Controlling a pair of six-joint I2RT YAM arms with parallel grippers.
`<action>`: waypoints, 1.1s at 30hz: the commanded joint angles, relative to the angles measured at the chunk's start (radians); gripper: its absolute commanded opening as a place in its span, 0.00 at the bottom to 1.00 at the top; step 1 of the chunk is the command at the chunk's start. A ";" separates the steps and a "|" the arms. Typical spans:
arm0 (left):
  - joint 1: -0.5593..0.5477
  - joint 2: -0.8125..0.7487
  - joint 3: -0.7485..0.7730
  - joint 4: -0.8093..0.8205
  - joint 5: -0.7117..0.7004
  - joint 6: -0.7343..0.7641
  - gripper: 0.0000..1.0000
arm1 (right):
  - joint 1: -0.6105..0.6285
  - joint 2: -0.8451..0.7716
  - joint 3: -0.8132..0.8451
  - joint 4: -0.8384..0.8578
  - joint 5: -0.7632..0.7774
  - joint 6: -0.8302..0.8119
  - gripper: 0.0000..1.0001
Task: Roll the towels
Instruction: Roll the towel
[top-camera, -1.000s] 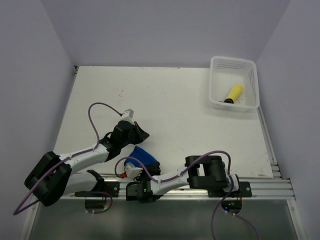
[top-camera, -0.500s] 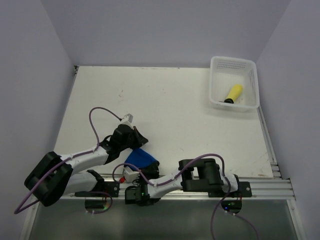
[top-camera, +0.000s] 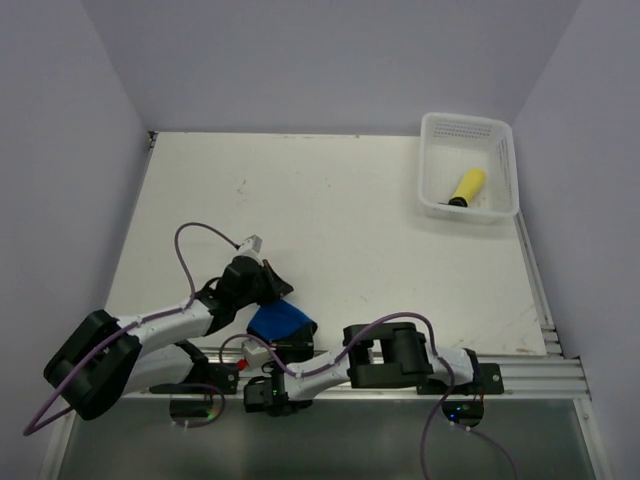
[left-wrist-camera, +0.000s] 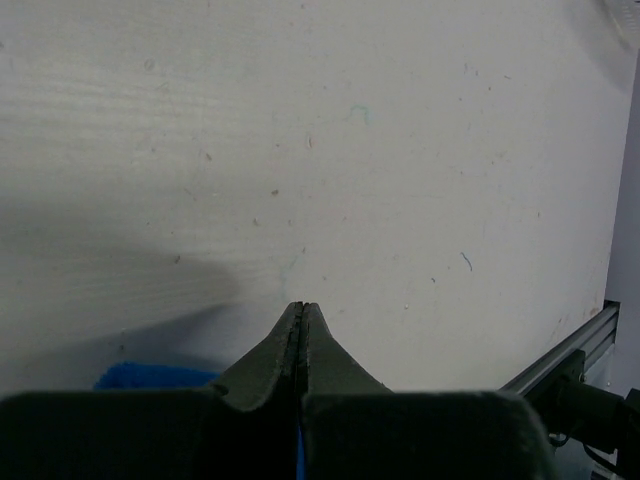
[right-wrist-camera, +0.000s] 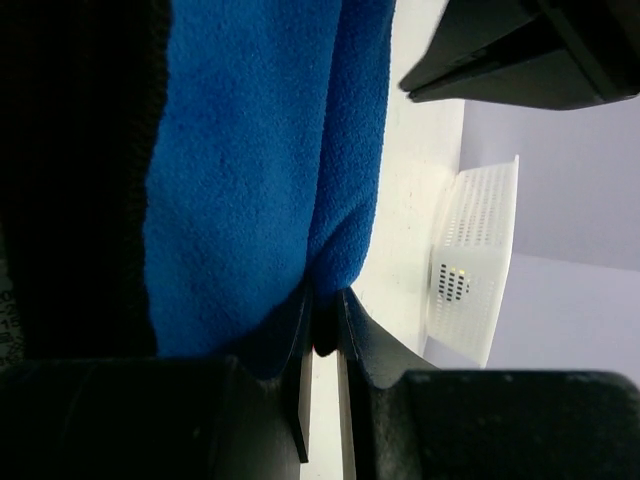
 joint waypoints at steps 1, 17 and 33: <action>-0.021 -0.015 -0.057 0.039 0.009 -0.043 0.00 | 0.005 0.036 0.032 -0.002 -0.040 0.028 0.00; -0.041 0.012 -0.281 0.181 -0.034 -0.147 0.00 | -0.001 -0.062 -0.017 0.013 -0.073 0.078 0.01; -0.046 0.035 -0.298 0.178 -0.088 -0.155 0.00 | -0.022 -0.620 -0.278 0.278 -0.480 0.114 0.65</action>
